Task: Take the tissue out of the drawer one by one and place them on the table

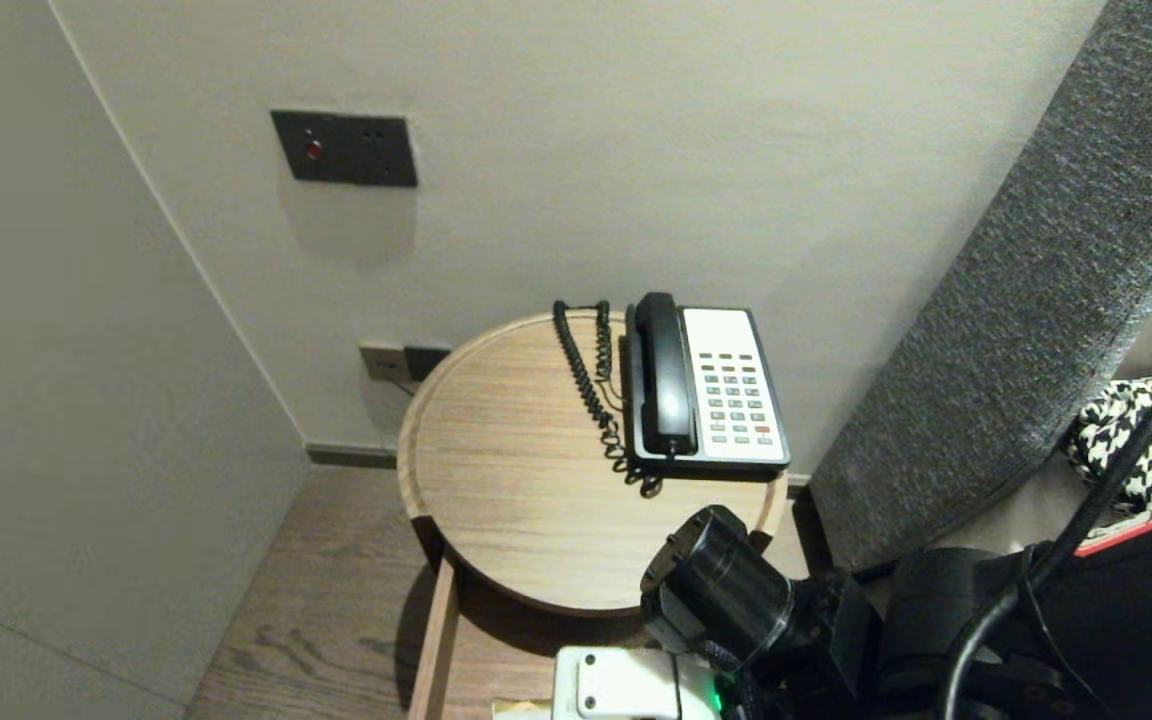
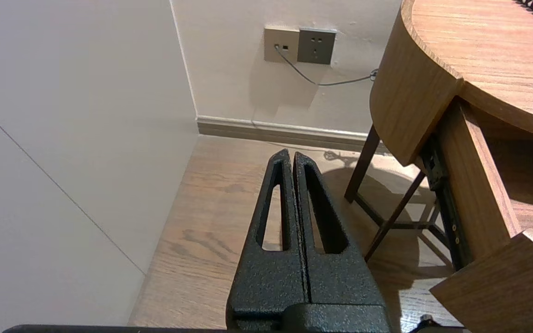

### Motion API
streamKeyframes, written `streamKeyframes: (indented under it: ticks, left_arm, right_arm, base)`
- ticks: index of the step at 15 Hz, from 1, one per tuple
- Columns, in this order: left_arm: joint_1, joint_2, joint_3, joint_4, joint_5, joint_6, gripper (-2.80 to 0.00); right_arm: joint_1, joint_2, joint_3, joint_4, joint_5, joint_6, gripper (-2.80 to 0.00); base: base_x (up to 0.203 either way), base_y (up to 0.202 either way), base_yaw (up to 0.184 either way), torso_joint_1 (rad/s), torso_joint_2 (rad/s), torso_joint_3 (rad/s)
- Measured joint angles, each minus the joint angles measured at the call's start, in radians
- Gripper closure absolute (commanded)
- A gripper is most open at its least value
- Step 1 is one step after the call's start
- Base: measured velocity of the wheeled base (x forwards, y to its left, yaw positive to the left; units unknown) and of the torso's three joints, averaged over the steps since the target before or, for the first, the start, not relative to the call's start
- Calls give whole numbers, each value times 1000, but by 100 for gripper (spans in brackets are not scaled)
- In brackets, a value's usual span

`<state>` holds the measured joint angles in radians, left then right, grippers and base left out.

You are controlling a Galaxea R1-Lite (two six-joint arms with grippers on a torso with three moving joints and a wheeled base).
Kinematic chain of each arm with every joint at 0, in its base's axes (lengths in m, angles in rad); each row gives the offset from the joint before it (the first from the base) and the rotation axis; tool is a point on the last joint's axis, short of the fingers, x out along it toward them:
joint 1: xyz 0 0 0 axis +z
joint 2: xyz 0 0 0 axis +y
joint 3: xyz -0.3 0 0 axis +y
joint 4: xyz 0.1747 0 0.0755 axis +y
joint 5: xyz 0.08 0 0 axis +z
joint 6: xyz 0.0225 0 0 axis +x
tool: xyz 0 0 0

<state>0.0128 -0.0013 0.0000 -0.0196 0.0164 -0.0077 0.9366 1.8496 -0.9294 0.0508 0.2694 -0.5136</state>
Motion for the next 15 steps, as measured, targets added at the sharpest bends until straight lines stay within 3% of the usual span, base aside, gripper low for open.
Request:
streamKeyframes:
  ticks: [15]
  left_arm:
    - [0,0,0,0,0,0,0]
  right_arm:
    - [2,108,-8,-67,12,1,-280]
  base:
    - [0,0,0,0,0,0]
